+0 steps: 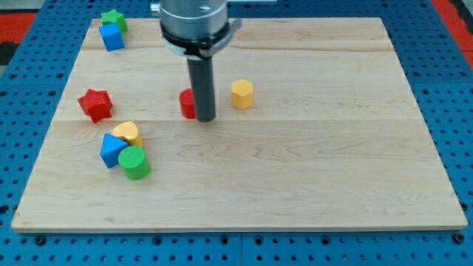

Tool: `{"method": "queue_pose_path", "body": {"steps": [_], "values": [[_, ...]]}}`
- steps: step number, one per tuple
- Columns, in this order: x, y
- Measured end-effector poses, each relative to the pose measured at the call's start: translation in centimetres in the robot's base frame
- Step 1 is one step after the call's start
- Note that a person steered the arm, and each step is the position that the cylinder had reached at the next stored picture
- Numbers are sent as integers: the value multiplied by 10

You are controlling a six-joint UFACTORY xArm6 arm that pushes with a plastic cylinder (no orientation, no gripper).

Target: Push the red circle closer to the blue cube

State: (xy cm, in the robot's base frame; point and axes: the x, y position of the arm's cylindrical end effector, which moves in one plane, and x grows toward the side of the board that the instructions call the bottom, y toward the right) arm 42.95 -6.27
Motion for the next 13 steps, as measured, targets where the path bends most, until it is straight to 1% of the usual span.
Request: {"method": "queue_pose_path", "body": {"steps": [2, 4, 5, 6, 7, 10, 13], "values": [[-29, -50], [-59, -74], [-67, -63], [-67, -34], [-71, -30], [-116, -80], [-117, -95]]}}
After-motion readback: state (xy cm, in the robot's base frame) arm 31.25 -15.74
